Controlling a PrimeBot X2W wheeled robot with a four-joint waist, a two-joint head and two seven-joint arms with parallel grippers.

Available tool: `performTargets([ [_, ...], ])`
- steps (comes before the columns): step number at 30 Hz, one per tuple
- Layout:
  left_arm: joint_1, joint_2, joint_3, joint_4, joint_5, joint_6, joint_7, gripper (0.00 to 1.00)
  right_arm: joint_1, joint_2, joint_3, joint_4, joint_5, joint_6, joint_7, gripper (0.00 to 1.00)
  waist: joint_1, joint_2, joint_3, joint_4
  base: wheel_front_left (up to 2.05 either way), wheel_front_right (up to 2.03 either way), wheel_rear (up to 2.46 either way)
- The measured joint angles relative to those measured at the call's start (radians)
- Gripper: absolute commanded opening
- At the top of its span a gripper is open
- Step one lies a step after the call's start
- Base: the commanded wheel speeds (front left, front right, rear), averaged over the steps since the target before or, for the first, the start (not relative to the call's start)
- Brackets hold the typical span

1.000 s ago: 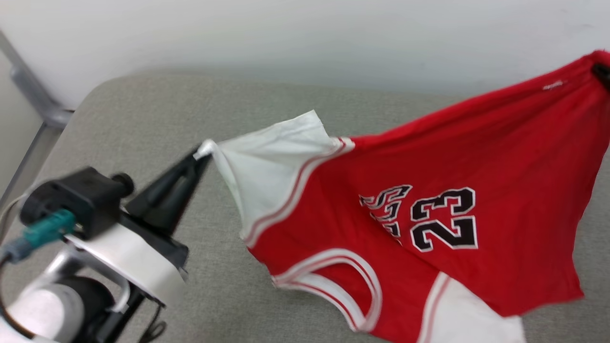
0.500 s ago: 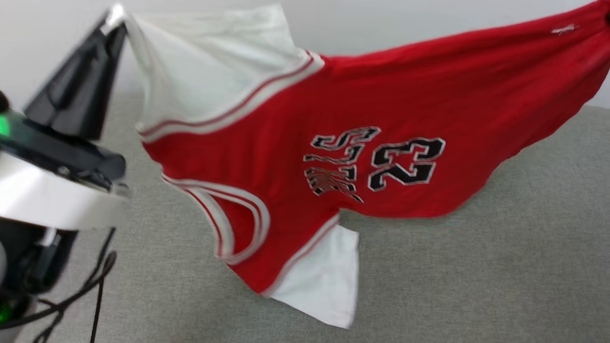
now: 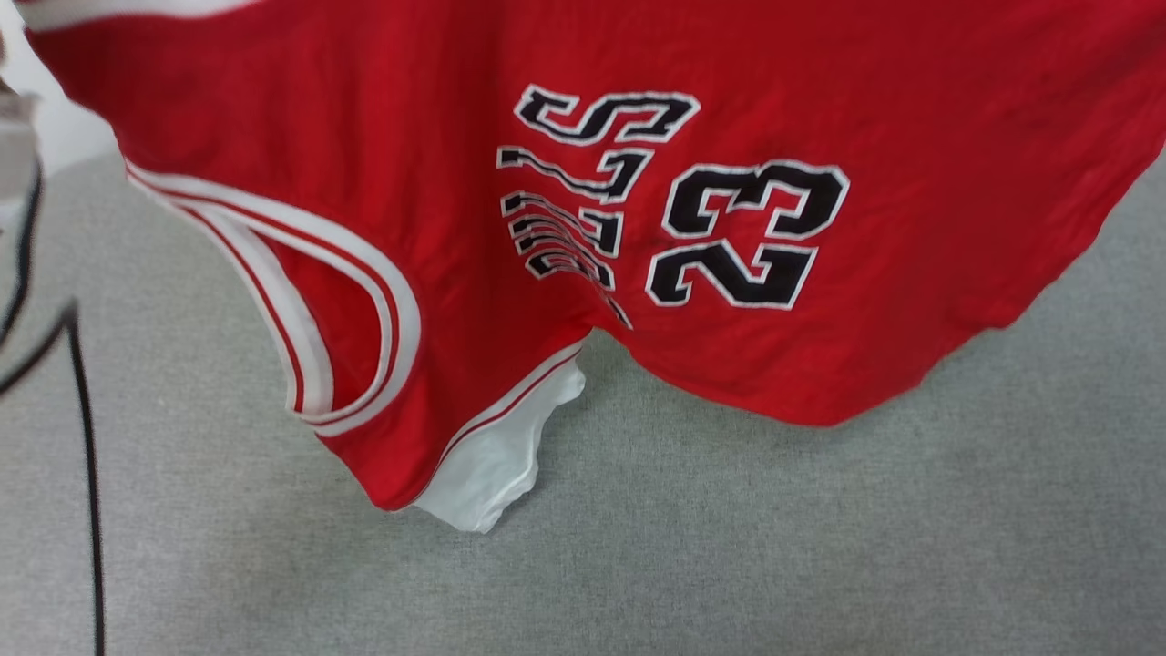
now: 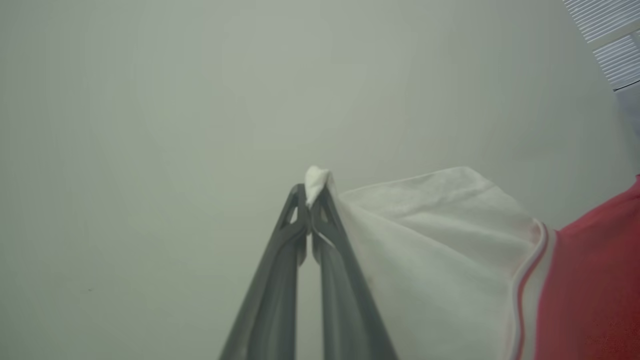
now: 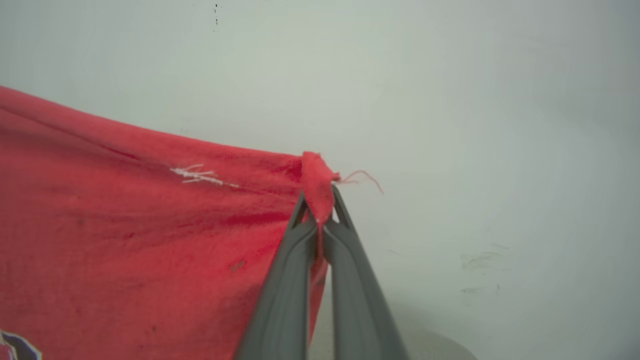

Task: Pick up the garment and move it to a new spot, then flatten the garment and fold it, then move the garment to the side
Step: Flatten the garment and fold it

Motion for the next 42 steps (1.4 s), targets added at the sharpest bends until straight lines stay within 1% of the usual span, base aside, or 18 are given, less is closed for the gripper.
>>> performTargets([
  [3, -0.062, 0.015, 0.0, 0.036, 0.008, -0.028, 0.009, 0.0, -0.044, 0.005, -0.003, -0.007, -0.011, 0.0, 0.003, 0.0, 0.0, 0.0, 0.04, -0.004, 0.0, 0.0, 0.0],
  [6, -0.137, 0.035, -0.003, 0.084, 0.017, -0.068, 0.018, 0.0, -0.099, 0.005, -0.006, 0.0, -0.025, 0.0, 0.003, 0.0, 0.0001, 0.0, 0.088, -0.006, 0.0, 0.0, 0.0],
  [9, -0.234, 0.039, -0.012, 0.148, 0.024, -0.113, 0.024, 0.0, -0.166, -0.009, -0.003, 0.018, -0.046, 0.0, 0.002, 0.0, 0.0001, 0.0, 0.144, -0.005, 0.0, 0.0, 0.0],
  [13, -0.395, 0.027, -0.036, 0.258, 0.044, -0.174, 0.028, 0.0, -0.271, -0.025, 0.007, 0.065, -0.07, 0.0, -0.015, 0.0, 0.0001, 0.0, 0.226, 0.003, 0.0, 0.0, 0.0],
  [15, -0.483, 0.013, -0.056, 0.321, 0.066, -0.207, 0.023, 0.0, -0.333, -0.021, 0.01, 0.111, -0.081, 0.0, -0.03, 0.0, 0.0002, 0.0, 0.269, 0.007, 0.0, 0.0, 0.0],
  [17, -0.576, -0.003, -0.08, 0.391, 0.097, -0.239, 0.019, 0.0, -0.397, -0.026, 0.037, 0.155, -0.12, 0.0, -0.054, 0.0, 0.0002, 0.0, 0.312, 0.011, 0.0, 0.0, 0.0],
  [20, -0.717, -0.037, -0.117, 0.51, 0.144, -0.27, 0.001, 0.0, -0.51, -0.016, 0.054, 0.25, -0.141, 0.001, -0.108, 0.0, 0.0003, 0.0, 0.374, 0.017, 0.0, 0.0, 0.0],
  [24, -0.908, -0.107, -0.147, 0.705, 0.204, -0.283, -0.06, 0.0, -0.659, 0.007, 0.067, 0.399, -0.2, 0.001, -0.199, 0.0, 0.0004, 0.0, 0.449, 0.022, 0.0, 0.0, 0.0],
  [27, -1.047, -0.157, -0.179, 0.853, 0.261, -0.291, -0.127, 0.0, -0.77, 0.026, 0.079, 0.498, -0.256, 0.001, -0.279, 0.0, 0.0003, 0.0, 0.499, 0.025, 0.0, 0.0, 0.0],
  [30, -1.142, -0.189, -0.218, 0.968, 0.317, -0.298, -0.197, 0.0, -0.854, 0.049, 0.078, 0.599, -0.305, 0.001, -0.37, 0.0, 0.0004, -0.0001, 0.541, 0.027, 0.0, 0.0, 0.0],
  [32, -1.181, -0.213, -0.235, 1.033, 0.335, -0.3, -0.239, 0.0, -0.894, 0.064, 0.073, 0.662, -0.328, 0.001, -0.413, 0.0, 0.0003, -0.0001, 0.563, 0.029, 0.0, 0.0, 0.0],
  [37, -1.21, -0.253, -0.248, 1.157, 0.344, -0.304, -0.316, 0.0, -0.947, 0.098, 0.074, 0.783, -0.367, 0.001, -0.499, 0.0, 0.0003, -0.0001, 0.599, 0.041, 0.0, 0.0, 0.0],
  [39, -1.186, -0.264, -0.25, 1.179, 0.339, -0.304, -0.332, 0.0, -0.944, 0.114, 0.092, 0.822, -0.365, 0.001, -0.517, 0.0, 0.0003, -0.0001, 0.606, 0.049, 0.0, 0.0, 0.0],
  [42, -1.098, -0.282, -0.247, 1.186, 0.327, -0.298, -0.341, 0.0, -0.924, 0.12, 0.106, 0.862, -0.358, 0.001, -0.552, 0.0, 0.0002, -0.0001, 0.61, 0.06, 0.0, 0.0, 0.0],
])
